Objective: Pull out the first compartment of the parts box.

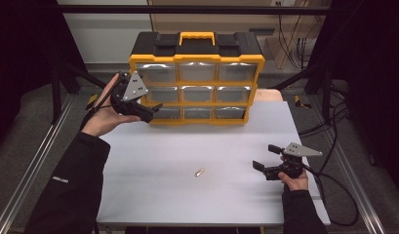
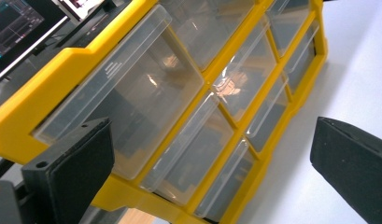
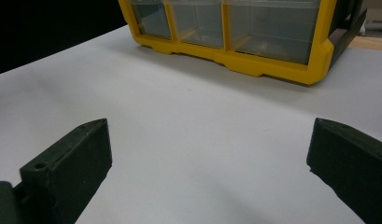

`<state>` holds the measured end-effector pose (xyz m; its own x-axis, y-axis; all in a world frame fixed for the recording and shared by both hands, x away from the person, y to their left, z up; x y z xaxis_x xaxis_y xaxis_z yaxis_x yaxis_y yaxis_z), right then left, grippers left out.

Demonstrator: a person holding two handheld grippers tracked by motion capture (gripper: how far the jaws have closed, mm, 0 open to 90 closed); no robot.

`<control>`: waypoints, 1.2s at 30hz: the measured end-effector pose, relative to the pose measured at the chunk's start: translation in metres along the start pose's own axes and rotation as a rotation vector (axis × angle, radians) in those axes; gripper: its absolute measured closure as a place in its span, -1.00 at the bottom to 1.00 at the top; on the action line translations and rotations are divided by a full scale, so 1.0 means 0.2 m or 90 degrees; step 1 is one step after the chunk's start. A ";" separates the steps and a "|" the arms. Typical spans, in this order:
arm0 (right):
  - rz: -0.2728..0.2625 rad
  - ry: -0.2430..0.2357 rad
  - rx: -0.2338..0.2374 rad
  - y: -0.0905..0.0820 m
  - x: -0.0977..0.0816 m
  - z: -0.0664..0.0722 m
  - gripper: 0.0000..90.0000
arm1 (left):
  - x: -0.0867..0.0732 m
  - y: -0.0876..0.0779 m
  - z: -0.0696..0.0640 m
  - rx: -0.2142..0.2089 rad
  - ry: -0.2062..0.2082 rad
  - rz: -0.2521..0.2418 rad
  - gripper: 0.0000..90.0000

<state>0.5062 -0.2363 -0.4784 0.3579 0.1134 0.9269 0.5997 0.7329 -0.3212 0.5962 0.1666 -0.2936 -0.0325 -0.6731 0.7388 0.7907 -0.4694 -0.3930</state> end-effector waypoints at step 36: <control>0.002 -0.001 -0.001 0.00 0.00 0.00 -0.98 | 0.05 0.11 0.09 0.056 0.148 -0.003 -0.99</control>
<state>0.5063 -0.2364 -0.4789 0.3591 0.1171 0.9259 0.5996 0.7313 -0.3250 0.6247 0.1592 -0.2858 -0.1680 -0.7887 0.5914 0.8397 -0.4287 -0.3332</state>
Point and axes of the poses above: each handheld gripper's, and its own axes: y roughly forward along the jaws, x roughly out of its top, z roughly to its left, the point moved 6 cm from there along y, roughly forward along the jaws, and after that the axes turned 3 degrees about x, right-handed, at the moved point
